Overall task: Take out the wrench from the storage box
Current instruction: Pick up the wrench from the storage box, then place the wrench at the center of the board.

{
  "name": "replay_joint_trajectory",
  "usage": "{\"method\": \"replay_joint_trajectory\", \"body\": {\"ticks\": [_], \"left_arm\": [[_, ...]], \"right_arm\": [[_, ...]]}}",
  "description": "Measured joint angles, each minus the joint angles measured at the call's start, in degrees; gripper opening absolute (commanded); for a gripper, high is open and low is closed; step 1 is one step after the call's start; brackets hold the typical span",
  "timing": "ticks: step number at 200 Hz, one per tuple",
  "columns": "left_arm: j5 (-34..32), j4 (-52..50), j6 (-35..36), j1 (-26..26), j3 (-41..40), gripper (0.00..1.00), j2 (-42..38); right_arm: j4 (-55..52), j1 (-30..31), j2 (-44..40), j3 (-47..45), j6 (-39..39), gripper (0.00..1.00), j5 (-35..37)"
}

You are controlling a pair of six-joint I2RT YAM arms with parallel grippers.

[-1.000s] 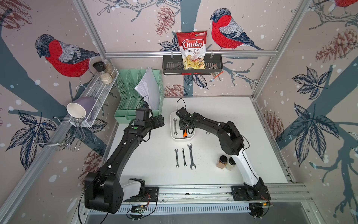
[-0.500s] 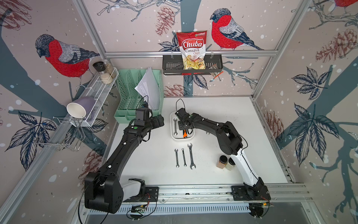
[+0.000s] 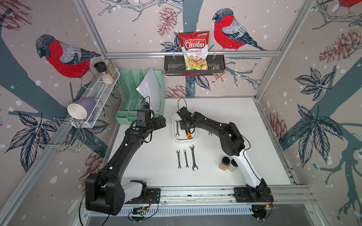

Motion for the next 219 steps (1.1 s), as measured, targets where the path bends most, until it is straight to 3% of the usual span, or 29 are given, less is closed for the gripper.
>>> {"method": "replay_joint_trajectory", "body": {"ticks": [90, 219], "left_arm": [[0.0, 0.0, 0.0, 0.0, 0.0, 0.95, -0.09], [0.0, 0.0, 0.0, 0.0, 0.0, 0.95, -0.22]], "right_arm": [[-0.79, -0.2, 1.27, 1.6, -0.15, 0.08, -2.54], [-3.48, -2.49, -1.73, 11.98, -2.29, 0.05, -1.97]]}}
